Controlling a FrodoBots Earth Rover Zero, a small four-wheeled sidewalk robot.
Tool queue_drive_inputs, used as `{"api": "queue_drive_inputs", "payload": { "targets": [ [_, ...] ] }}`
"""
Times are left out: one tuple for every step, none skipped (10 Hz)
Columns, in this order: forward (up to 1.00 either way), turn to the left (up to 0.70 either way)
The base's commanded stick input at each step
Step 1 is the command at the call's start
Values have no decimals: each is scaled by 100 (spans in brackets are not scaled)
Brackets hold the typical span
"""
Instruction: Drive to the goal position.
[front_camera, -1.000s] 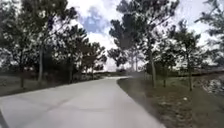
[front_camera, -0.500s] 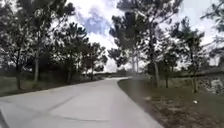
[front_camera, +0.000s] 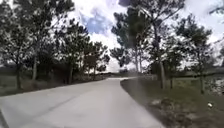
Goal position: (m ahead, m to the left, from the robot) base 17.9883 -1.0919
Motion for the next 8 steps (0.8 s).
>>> {"api": "queue_drive_inputs", "payload": {
  "targets": [
    [60,9],
    [60,4],
    [60,1],
    [60,1],
    [60,1],
    [60,1],
    [60,1],
    [60,1]
  ]
}}
